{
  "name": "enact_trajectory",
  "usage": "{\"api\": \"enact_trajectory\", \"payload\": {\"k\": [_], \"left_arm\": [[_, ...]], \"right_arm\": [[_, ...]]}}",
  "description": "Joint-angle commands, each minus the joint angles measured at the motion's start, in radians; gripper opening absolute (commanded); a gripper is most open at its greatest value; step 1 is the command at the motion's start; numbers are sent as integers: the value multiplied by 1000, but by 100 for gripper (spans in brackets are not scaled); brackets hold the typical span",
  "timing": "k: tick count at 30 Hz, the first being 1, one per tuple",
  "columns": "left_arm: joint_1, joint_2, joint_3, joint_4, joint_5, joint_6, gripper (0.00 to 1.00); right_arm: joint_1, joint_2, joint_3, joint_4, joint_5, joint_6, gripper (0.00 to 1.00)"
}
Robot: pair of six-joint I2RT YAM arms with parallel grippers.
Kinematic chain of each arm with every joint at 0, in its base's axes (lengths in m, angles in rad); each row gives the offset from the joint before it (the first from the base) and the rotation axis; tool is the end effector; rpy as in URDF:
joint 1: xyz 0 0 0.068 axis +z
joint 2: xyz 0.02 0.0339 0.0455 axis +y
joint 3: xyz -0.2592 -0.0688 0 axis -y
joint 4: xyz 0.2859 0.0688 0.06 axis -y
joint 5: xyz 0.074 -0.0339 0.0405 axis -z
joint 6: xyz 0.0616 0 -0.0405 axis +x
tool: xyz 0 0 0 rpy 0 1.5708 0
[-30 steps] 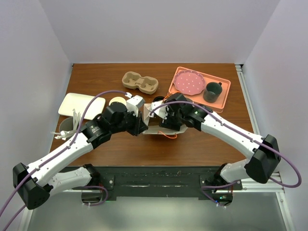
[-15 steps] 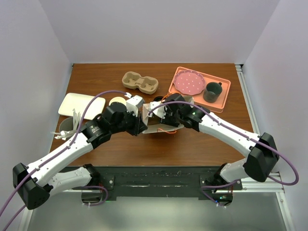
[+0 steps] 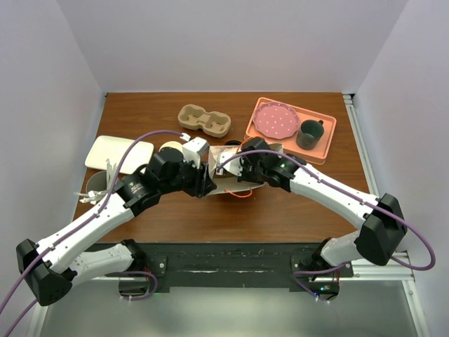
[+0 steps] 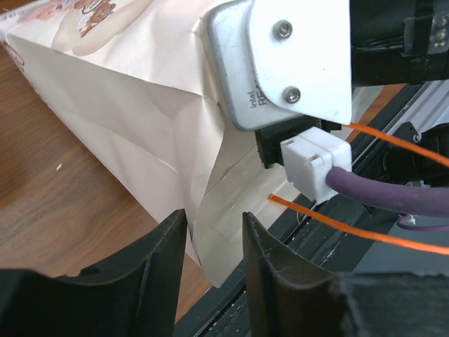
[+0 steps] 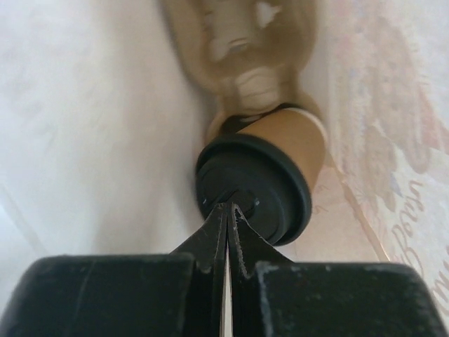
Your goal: Pack the takeout coffee
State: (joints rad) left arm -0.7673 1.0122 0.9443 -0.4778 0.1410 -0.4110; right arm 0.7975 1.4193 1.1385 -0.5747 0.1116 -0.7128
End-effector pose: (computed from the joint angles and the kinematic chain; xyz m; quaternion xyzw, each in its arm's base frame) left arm 0.2008 -0.2057 0.3037 0.1881 0.8495 -0.3229 0.3726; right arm 0.2570 0.2535 0.2461 -0.6268 0.6944 -0.0374 0.3514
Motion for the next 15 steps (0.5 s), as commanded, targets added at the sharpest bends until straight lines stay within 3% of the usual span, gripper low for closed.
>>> {"api": "enact_trajectory", "payload": {"k": [1, 10, 15], "left_arm": [[-6, -12, 65, -19, -49, -17, 44], [-4, -3, 74, -39, -109, -46, 42], [-4, 20, 83, -15, -106, -48, 39]], "right_arm": [[-4, -45, 23, -73, -21, -22, 0], [-4, -100, 3, -65, -44, 7, 0], [-4, -97, 17, -86, -47, 26, 19]]}}
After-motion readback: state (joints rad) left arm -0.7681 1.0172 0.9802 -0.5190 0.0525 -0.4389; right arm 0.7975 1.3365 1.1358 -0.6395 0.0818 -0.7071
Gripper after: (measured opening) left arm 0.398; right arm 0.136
